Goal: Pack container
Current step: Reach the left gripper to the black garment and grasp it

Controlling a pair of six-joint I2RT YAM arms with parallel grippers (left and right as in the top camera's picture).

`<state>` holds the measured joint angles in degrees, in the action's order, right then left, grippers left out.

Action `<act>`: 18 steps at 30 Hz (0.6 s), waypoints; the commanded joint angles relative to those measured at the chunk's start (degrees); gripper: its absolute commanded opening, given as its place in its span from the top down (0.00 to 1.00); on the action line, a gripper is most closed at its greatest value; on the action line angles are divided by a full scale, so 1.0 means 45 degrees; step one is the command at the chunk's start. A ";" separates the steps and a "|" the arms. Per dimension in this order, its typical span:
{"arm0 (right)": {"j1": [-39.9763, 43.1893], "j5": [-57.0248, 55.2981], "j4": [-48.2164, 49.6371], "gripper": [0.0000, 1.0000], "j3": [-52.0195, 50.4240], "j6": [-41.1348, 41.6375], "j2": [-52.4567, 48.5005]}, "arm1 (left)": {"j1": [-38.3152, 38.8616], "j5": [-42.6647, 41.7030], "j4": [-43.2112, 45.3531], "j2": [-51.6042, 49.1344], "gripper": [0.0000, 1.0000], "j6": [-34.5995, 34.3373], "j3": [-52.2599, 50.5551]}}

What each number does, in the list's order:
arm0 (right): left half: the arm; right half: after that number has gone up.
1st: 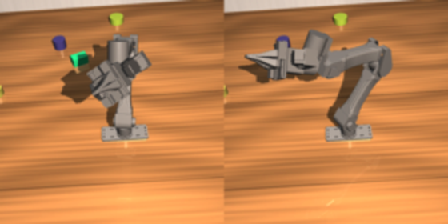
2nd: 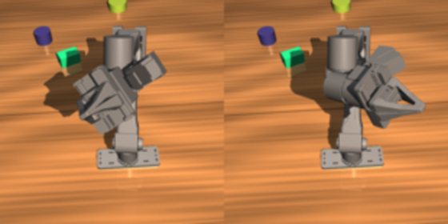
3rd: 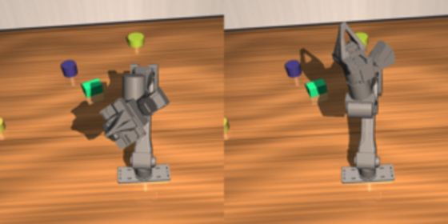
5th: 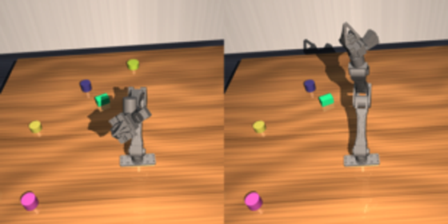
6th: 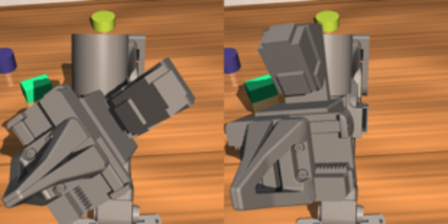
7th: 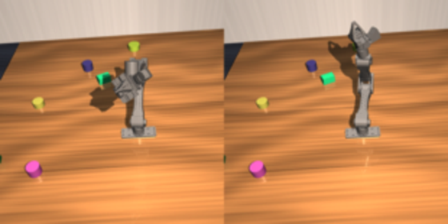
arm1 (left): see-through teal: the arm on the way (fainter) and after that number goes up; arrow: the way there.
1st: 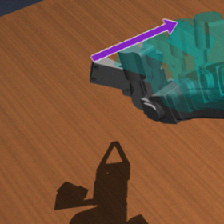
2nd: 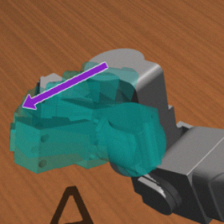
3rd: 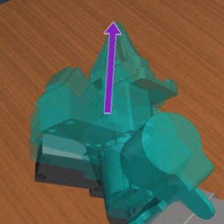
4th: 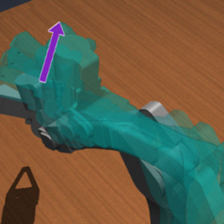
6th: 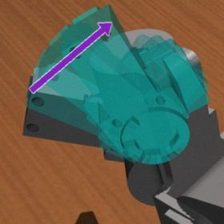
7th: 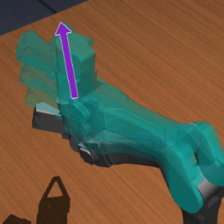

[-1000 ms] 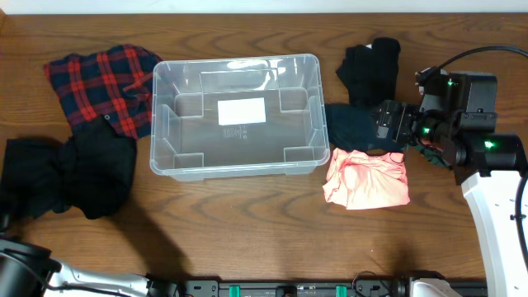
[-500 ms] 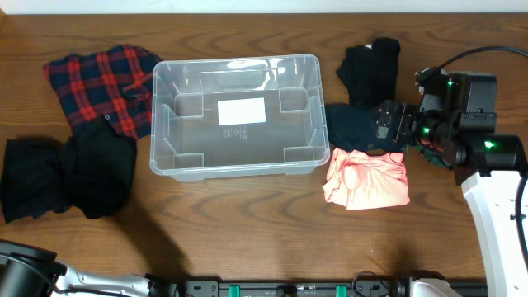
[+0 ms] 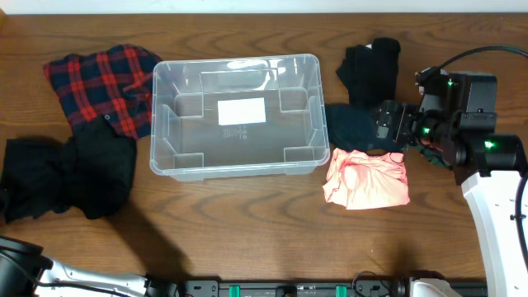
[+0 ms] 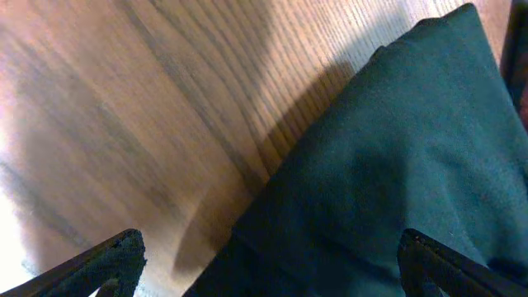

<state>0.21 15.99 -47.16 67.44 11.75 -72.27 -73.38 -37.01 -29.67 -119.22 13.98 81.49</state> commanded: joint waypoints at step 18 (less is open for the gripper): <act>0.0107 -0.0034 -0.0015 0.01 0.0204 0.0141 0.0000 | 0.1491 -0.1676 -0.0068 -0.2084 0.63 0.0141 0.0194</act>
<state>0.21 15.99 -47.16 67.44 11.75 -72.27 -67.88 -46.37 -27.66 -126.10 14.61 83.85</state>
